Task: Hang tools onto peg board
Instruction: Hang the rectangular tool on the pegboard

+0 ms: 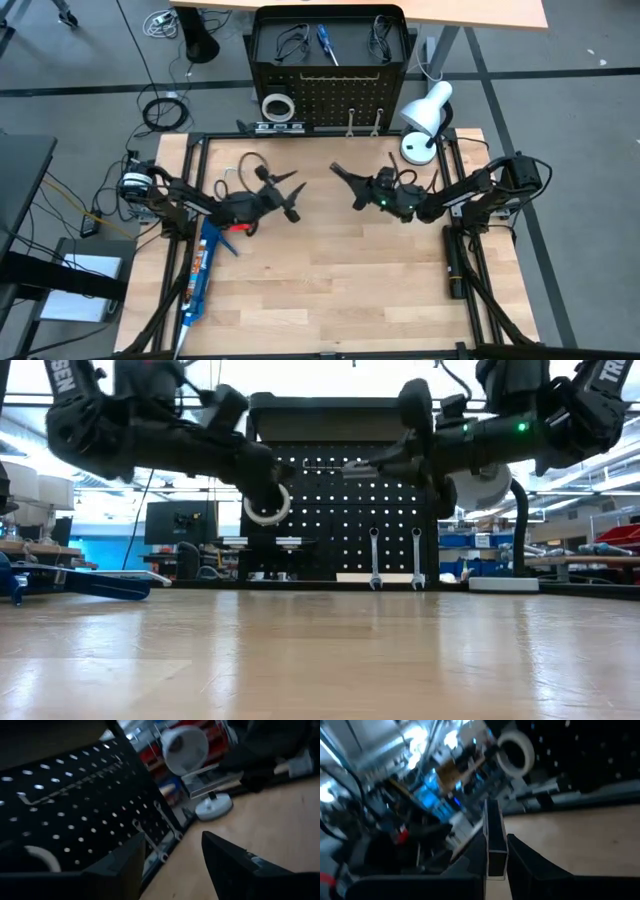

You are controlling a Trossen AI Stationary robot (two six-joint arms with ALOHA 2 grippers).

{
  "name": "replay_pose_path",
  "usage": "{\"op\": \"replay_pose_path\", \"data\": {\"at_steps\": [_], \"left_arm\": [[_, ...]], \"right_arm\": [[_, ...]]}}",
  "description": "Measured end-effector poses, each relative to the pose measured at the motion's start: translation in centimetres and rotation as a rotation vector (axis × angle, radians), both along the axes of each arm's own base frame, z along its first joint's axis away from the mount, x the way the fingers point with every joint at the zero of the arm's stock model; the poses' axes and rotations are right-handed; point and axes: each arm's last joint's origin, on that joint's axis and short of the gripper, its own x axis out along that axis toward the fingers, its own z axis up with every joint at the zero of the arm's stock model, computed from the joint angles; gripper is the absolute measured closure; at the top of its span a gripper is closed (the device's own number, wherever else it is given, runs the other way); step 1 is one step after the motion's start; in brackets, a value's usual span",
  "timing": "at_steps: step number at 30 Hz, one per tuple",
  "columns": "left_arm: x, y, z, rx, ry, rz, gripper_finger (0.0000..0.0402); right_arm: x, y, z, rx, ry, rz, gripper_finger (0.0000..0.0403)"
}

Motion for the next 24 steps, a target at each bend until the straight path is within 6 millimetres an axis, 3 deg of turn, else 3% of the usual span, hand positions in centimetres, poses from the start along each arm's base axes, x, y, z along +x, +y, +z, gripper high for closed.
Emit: {"op": "replay_pose_path", "data": {"at_steps": [5,10,15,24], "left_arm": [[-2.0,0.0,-0.1,-0.012,-0.123,0.002,0.0200],[-2.9,0.0,-0.5,-0.028,-0.130,-0.005,0.0200],[-3.0,0.0,-0.6,-0.061,-0.154,-0.022,0.0200],[-2.8,-0.3,-0.5,-0.086,-0.186,-0.140,0.0200]], "right_arm": [[0.0,0.0,1.0,-0.014,-0.082,-0.053,0.0345],[1.7,0.2,3.0,-0.081,-0.062,-0.070,0.0345],[3.1,0.4,4.9,-0.115,-0.018,-0.165,0.0345],[3.9,0.3,6.7,-0.094,-0.066,-0.235,0.0345]]}}
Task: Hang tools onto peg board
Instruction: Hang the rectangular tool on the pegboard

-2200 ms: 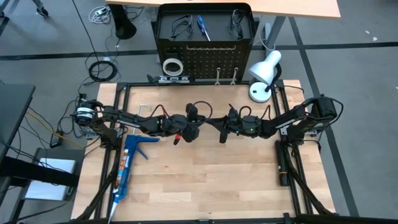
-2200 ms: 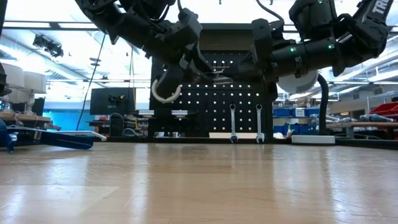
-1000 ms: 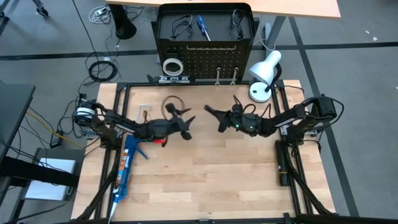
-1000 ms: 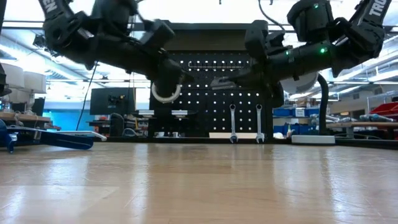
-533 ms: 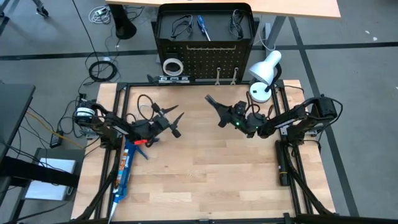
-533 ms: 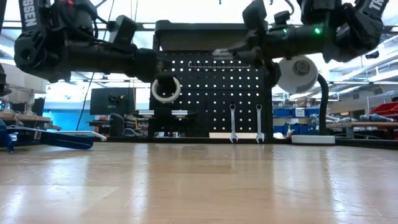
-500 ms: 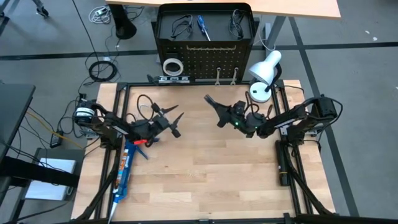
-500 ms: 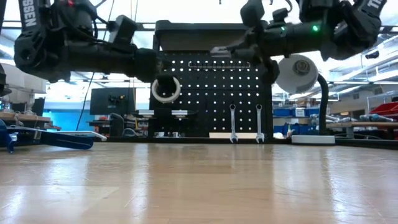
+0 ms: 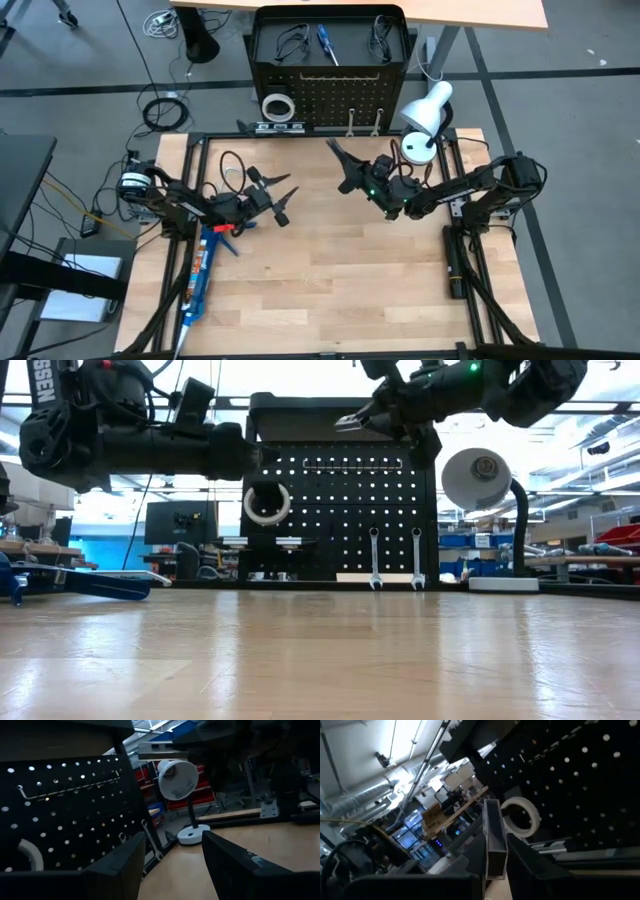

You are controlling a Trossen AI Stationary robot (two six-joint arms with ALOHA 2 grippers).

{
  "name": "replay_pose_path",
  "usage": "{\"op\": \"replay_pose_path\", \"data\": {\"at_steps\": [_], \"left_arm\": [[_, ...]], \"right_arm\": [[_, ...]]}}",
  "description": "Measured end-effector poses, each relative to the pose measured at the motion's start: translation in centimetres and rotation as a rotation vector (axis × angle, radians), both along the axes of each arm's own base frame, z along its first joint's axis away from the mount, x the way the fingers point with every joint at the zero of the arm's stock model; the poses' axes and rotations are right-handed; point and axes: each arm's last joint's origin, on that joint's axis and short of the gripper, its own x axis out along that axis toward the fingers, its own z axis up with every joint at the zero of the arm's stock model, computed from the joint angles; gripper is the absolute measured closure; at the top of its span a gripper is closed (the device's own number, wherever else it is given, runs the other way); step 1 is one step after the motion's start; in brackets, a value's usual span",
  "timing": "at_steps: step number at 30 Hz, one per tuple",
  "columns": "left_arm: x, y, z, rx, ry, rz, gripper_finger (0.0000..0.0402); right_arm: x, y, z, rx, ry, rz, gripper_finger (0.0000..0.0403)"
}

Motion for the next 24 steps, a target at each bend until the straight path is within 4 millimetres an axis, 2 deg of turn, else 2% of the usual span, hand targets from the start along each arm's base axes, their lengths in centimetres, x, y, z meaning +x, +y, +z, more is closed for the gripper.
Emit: {"op": "replay_pose_path", "data": {"at_steps": [6,14,19,24], "left_arm": [[0.0,-0.1,0.0,0.007,-0.001,-0.025,0.0200],[0.0,-0.1,0.0,0.009,0.000,-0.024,0.0200],[0.0,-0.1,0.0,0.010,0.001,-0.024,0.0200],[0.0,-0.1,0.0,0.011,0.002,-0.023,0.0200]], "right_arm": [[1.3,0.0,1.1,-0.076,0.182,-0.031,0.0345],[2.9,-0.1,4.2,-0.287,0.565,-0.154,0.0345],[3.2,-0.3,5.9,-0.440,0.849,-0.265,0.0345],[3.3,-0.6,6.3,-0.634,1.186,-0.303,0.0345]]}}
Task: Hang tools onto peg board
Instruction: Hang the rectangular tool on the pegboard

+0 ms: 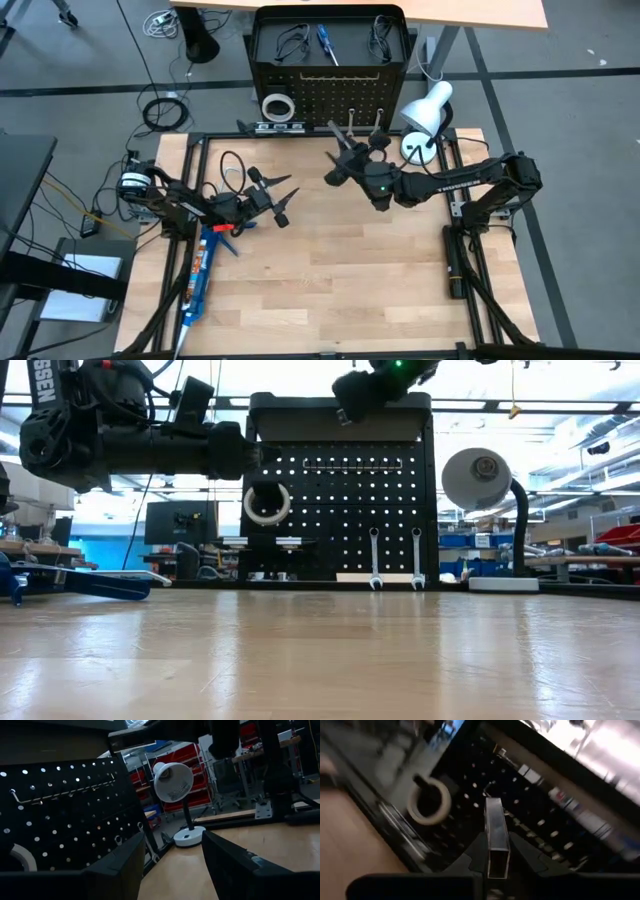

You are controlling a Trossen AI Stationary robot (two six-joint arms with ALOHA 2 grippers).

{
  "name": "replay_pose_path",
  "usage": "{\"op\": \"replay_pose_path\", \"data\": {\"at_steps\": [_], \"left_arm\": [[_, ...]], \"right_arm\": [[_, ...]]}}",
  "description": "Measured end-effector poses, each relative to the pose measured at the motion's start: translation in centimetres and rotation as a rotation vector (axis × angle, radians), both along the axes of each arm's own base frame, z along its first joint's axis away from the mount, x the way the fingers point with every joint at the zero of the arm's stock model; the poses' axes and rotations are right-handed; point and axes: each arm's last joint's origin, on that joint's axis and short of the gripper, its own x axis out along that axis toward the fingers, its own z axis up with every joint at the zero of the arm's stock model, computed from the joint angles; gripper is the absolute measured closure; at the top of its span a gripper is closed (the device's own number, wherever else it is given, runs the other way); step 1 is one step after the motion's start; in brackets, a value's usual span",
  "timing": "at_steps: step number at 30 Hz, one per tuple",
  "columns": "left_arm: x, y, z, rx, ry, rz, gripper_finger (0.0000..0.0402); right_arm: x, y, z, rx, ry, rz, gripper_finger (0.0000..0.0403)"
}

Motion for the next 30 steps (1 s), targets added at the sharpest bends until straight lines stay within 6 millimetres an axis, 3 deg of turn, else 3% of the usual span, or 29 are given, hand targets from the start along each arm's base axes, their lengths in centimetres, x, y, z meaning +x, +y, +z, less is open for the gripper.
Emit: {"op": "replay_pose_path", "data": {"at_steps": [6,12,30], "left_arm": [[0.0,0.2,0.0,0.013,0.008,0.011,0.0200],[0.0,0.3,0.0,0.012,0.010,0.020,0.0200],[0.0,0.3,-0.1,0.011,0.016,0.020,0.0200]], "right_arm": [[-0.1,-0.3,-0.1,-0.183,0.396,-0.048,0.0343],[-0.4,-1.0,-0.2,-0.274,0.653,-0.118,0.0343],[-1.5,-7.3,-0.6,-0.260,0.846,-0.250,0.0345]]}}
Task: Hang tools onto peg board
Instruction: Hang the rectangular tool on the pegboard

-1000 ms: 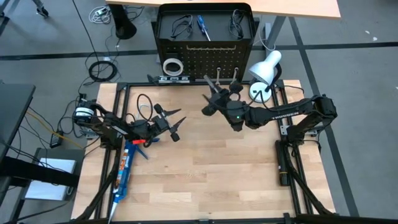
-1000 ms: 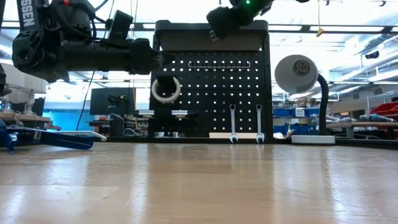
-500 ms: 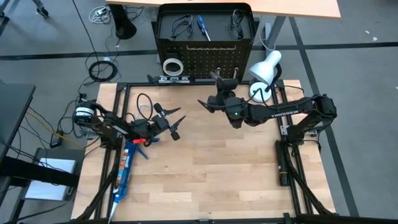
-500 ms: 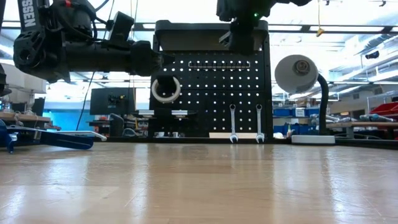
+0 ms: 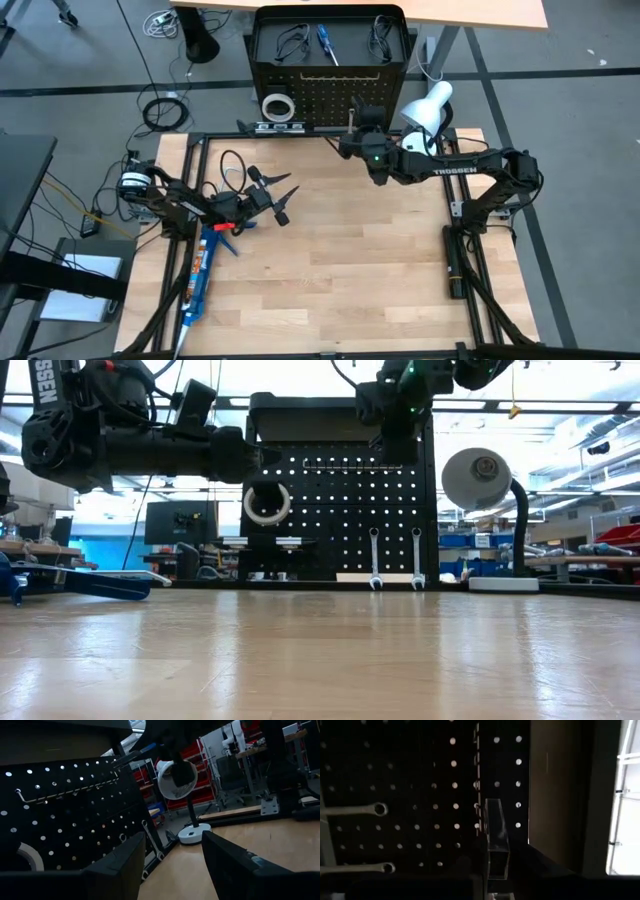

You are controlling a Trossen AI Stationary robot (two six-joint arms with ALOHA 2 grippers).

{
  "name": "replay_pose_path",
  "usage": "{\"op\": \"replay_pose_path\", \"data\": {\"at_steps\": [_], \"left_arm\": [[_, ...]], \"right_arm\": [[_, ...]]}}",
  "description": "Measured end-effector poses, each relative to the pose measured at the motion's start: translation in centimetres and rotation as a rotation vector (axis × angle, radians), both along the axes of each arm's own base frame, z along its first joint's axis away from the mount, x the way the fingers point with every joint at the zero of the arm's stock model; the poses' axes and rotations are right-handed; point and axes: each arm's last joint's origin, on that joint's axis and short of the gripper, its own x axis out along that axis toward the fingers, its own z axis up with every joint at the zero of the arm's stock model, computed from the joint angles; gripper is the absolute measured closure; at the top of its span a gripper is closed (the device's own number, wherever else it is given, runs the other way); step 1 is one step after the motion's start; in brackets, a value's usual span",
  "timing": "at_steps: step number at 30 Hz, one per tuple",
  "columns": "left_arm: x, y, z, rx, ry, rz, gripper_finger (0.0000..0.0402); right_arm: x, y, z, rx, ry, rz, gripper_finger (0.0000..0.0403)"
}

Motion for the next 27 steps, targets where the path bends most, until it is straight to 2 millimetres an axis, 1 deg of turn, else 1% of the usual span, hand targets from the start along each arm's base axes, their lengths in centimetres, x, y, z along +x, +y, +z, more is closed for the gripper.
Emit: {"op": "replay_pose_path", "data": {"at_steps": [7,13,17,23,27], "left_arm": [[0.0,0.0,0.0,0.000,0.001,0.000,0.0200],[0.0,0.0,0.0,0.000,0.001,0.000,0.0200],[0.0,0.0,0.0,0.000,0.002,0.000,0.0200],[0.0,0.0,0.0,0.003,0.003,0.003,0.0200],[0.0,0.0,0.0,0.002,0.001,0.003,0.0200]], "right_arm": [[-0.3,-1.5,0.0,-0.008,0.074,0.016,0.0343],[-0.5,-2.5,0.7,-0.038,0.039,0.015,0.0341],[-0.5,-2.5,1.0,-0.060,0.035,0.028,0.0344],[-0.1,-1.8,1.4,-0.089,0.056,0.104,0.0345],[-0.3,-2.3,1.5,-0.095,0.042,0.095,0.0345]]}}
